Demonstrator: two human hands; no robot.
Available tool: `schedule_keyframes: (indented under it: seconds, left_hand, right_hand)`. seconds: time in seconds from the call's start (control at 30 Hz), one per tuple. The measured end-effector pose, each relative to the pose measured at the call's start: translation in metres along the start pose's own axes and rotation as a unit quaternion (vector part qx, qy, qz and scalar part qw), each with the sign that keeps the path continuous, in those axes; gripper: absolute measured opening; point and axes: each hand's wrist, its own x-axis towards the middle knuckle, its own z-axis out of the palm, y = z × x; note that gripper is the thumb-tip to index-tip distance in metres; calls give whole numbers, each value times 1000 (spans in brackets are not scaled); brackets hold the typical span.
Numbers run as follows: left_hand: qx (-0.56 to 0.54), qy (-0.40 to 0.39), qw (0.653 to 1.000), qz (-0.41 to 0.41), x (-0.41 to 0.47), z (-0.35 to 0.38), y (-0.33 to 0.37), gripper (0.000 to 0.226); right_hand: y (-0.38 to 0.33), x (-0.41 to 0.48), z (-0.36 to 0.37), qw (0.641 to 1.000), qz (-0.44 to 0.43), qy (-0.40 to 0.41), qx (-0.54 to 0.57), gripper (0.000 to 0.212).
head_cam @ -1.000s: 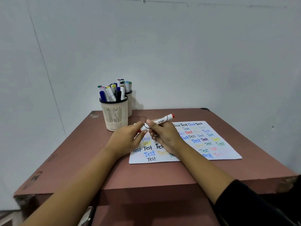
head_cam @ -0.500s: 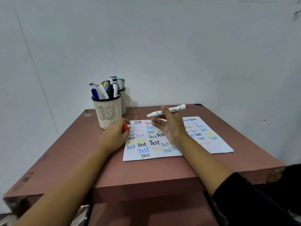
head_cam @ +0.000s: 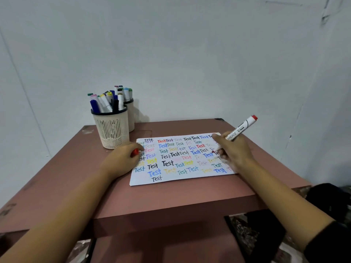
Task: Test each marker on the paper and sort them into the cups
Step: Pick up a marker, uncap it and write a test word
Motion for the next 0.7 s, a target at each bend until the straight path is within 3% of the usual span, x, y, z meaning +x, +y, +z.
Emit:
schedule_keyframes:
  seconds: [0.23,0.43,0.7]
  left_hand:
    - [6,-4,1000,5,0,2,-3,22]
    - [8,-7,1000,6,1,2,-2,22]
    - [4,-13,1000,-2,2,1,-3,20]
  right_hand:
    - [-1,-8,-23,982,-67,35,-172,30]
    - [4,-8,-43,968,-67,103,-217,27]
    - [9,-10,-45,964,-66,119,-230,25]
